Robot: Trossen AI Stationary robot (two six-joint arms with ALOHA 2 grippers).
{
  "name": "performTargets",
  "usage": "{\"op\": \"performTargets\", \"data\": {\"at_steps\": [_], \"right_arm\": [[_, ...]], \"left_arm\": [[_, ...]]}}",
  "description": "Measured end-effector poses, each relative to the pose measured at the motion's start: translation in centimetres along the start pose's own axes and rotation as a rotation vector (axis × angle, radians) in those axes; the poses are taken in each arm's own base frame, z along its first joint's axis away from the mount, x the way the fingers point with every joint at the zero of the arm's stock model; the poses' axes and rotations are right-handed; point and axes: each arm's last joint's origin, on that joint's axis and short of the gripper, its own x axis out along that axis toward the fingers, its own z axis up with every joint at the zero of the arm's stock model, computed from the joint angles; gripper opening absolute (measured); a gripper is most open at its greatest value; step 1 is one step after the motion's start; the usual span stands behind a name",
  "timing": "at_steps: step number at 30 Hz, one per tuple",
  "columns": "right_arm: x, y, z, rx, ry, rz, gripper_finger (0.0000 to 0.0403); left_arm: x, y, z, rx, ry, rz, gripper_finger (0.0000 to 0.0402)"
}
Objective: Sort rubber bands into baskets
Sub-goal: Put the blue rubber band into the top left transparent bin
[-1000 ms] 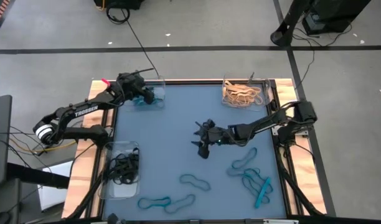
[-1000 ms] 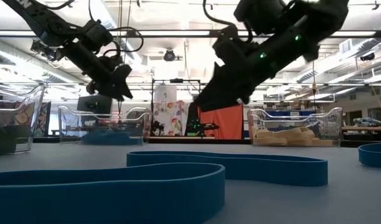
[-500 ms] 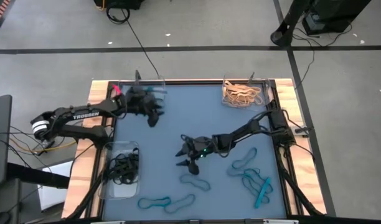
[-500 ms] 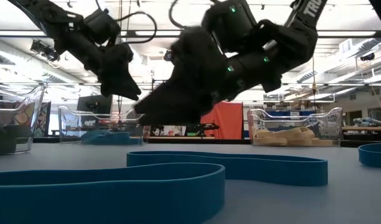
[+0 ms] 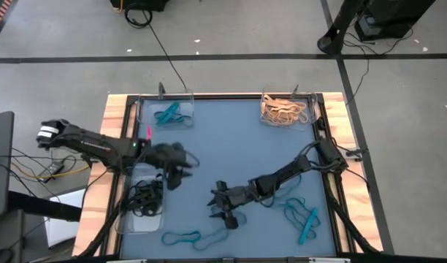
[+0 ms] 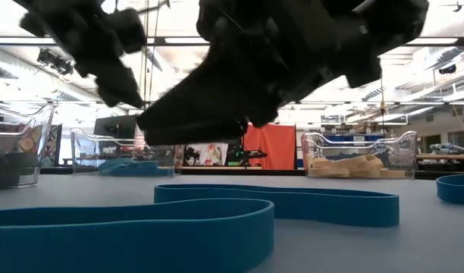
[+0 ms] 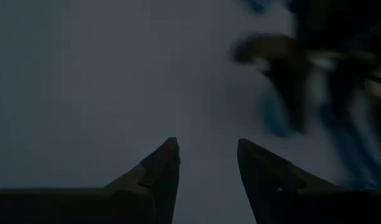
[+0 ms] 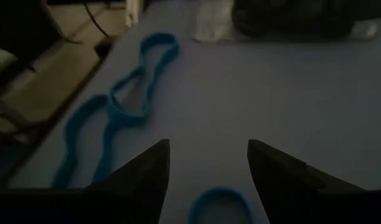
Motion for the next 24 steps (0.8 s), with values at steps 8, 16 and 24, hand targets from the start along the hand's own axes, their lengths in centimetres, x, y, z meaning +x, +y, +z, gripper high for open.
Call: {"op": "performTargets", "data": {"at_steps": [8, 16, 24], "right_arm": [[-0.1, 1.5, -0.9, -0.038, 0.036, -0.111, 0.0226], [-0.1, 1.8, -0.9, -0.018, 0.03, -0.11, 0.0226], [-0.2, 1.8, -1.2, 0.0, 0.056, -0.116, 0.0226]], "left_arm": [[0.2, -6.1, -3.0, -0.003, 0.08, -0.173, 0.0165], [2.7, -10.8, -6.5, 0.079, 0.109, -0.243, 0.0165], [6.0, -13.7, -8.6, 0.144, 0.177, -0.243, 0.0165]]}}
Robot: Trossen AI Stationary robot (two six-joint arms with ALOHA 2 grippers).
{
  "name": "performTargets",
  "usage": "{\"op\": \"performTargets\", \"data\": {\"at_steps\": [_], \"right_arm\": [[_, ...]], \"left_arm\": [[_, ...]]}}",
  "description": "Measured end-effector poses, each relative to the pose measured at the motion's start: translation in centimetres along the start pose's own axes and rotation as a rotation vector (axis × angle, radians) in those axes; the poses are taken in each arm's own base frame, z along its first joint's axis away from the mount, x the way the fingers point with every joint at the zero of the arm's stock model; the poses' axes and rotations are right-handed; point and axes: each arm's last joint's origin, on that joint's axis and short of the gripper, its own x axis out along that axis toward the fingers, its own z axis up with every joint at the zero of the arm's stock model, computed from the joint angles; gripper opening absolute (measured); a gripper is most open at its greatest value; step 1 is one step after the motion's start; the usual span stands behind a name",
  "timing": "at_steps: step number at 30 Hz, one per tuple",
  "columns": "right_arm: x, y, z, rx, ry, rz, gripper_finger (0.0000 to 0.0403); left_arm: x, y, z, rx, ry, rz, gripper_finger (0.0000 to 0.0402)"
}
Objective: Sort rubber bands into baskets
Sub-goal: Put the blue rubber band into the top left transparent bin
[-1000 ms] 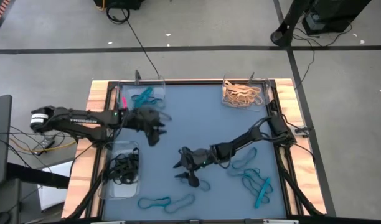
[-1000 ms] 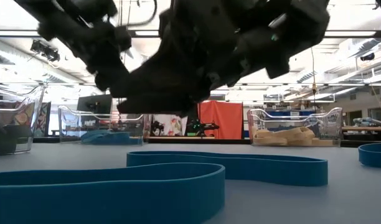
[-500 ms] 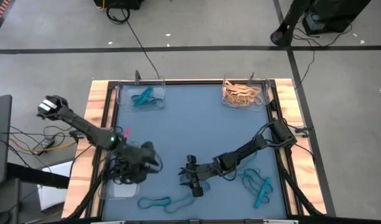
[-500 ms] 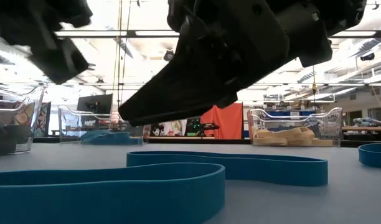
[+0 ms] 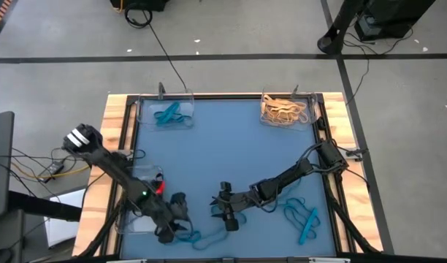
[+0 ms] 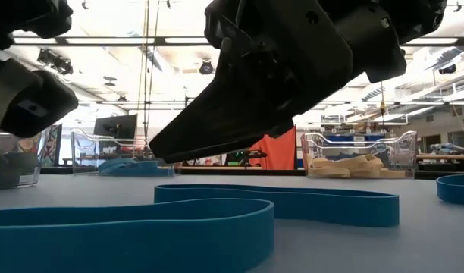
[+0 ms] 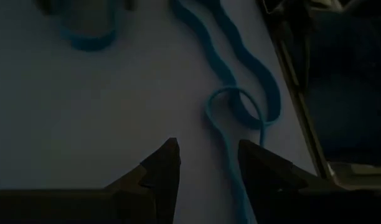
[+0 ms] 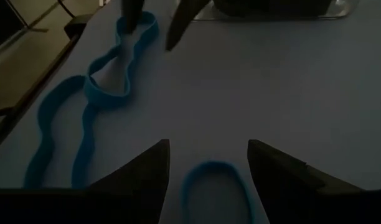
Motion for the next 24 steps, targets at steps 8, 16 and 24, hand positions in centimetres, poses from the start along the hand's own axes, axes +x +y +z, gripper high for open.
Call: {"op": "performTargets", "data": {"at_steps": [8, 16, 24], "right_arm": [[0.0, -0.1, -0.3, -0.005, 0.023, -0.03, 0.0226], [0.0, -0.2, -0.3, -0.006, 0.029, -0.04, 0.0226], [0.0, -0.3, -0.4, -0.008, 0.031, -0.058, 0.0226]], "left_arm": [[3.1, -1.5, -0.3, 0.057, 0.122, 0.011, 0.0165], [3.7, -1.6, -0.4, 0.056, 0.188, 0.064, 0.014], [3.7, -1.6, -0.5, 0.04, 0.225, 0.027, 0.001]]}}
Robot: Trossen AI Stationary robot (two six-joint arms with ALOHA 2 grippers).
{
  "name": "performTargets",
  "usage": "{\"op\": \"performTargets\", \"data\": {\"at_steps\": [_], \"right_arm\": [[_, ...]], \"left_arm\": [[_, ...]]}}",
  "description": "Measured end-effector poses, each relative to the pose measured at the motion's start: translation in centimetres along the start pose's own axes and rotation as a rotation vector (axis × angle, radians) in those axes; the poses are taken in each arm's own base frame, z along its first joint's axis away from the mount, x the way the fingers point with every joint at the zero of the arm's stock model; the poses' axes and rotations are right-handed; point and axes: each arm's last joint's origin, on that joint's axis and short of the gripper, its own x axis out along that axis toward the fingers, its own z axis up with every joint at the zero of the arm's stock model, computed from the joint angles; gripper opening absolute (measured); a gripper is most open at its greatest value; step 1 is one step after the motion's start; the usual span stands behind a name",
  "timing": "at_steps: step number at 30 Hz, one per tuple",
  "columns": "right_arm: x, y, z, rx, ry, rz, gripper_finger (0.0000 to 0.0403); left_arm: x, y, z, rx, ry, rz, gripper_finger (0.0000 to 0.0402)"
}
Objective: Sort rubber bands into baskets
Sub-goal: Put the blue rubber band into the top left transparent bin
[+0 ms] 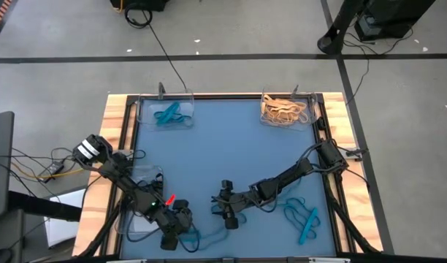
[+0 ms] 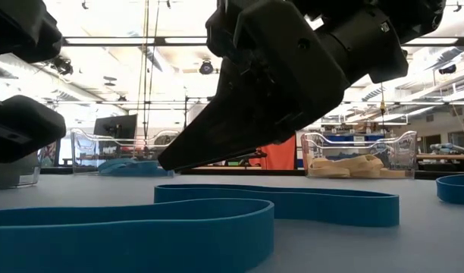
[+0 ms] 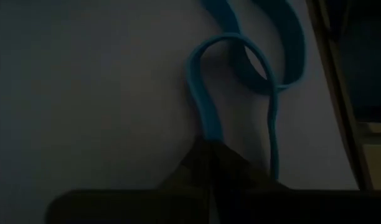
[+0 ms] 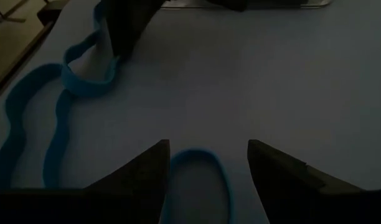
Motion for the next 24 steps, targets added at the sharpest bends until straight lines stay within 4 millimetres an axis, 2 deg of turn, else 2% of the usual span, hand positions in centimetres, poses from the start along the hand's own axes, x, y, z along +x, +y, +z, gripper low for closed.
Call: {"op": "performTargets", "data": {"at_steps": [5, 12, 18, 24], "right_arm": [[0.0, 0.1, 0.0, 0.002, 0.001, 0.022, 0.0226], [-0.3, 1.2, 1.3, 0.091, -0.092, 0.255, 0.0233], [-0.3, 1.2, 1.4, 0.092, -0.113, 0.215, 0.025], [-0.3, 1.1, 1.8, 0.077, -0.164, 0.177, 0.0261]], "left_arm": [[-0.6, 0.2, 0.2, -0.002, -0.032, 0.048, 0.0006], [-2.7, 0.8, 1.5, -0.025, -0.165, 0.15, 0.0003], [-4.1, 0.9, 2.4, -0.009, -0.261, 0.19, 0.0002], [-4.3, 1.1, 3.2, 0.012, -0.33, 0.205, 0.0001]]}}
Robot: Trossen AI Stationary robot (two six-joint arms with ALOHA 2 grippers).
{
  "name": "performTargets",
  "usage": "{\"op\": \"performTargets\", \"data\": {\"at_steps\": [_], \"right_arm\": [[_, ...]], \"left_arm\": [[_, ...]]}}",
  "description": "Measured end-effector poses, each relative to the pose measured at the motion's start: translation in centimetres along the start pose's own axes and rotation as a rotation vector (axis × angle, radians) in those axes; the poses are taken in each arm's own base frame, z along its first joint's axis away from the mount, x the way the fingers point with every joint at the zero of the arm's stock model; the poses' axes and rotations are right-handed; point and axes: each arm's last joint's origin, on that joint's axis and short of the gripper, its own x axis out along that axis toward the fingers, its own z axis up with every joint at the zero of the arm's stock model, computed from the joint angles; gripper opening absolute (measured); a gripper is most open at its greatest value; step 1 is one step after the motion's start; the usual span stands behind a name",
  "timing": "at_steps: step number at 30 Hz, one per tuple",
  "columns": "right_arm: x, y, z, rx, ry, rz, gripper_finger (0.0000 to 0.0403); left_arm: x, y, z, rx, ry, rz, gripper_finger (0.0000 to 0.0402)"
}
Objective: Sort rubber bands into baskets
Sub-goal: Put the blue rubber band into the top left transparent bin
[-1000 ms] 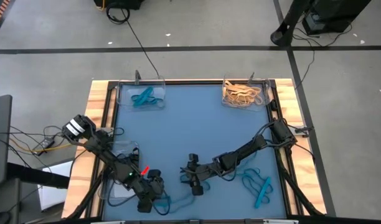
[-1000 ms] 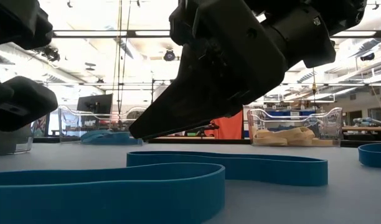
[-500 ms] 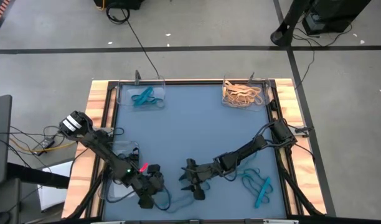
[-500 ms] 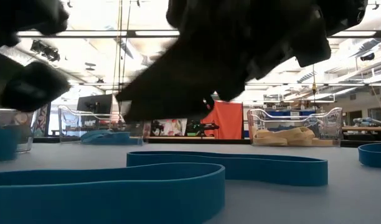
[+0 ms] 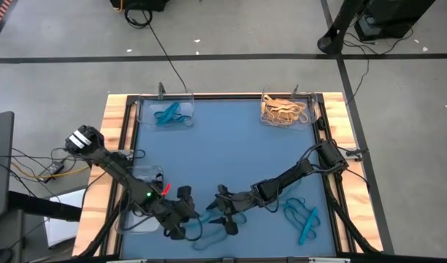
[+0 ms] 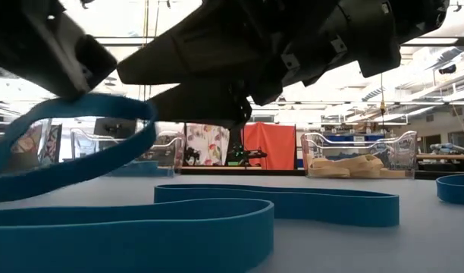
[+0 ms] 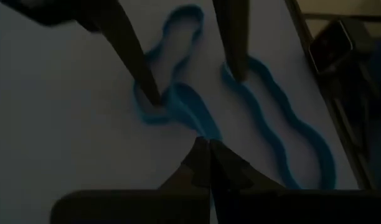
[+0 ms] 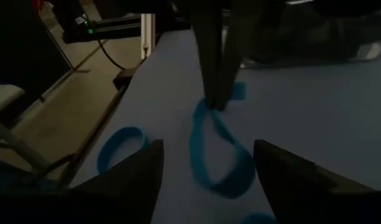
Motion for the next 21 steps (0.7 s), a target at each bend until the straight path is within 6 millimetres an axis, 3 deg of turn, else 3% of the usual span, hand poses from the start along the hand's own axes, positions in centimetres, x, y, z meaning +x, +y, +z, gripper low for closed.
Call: {"op": "performTargets", "data": {"at_steps": [7, 16, 21], "right_arm": [[0.0, 0.0, 0.0, -0.02, 0.002, -0.001, 0.022], [0.0, -0.1, -0.1, -0.023, 0.007, -0.02, 0.0022], [0.0, -0.5, 0.0, 0.002, -0.01, -0.075, 0.0019]], "left_arm": [[0.3, 0.7, 0.7, -0.016, -0.025, 0.016, 0.0001], [0.4, 0.9, 0.8, -0.043, -0.034, 0.029, 0.0004], [0.1, 1.2, 0.9, -0.081, -0.062, 0.092, 0.0017]]}}
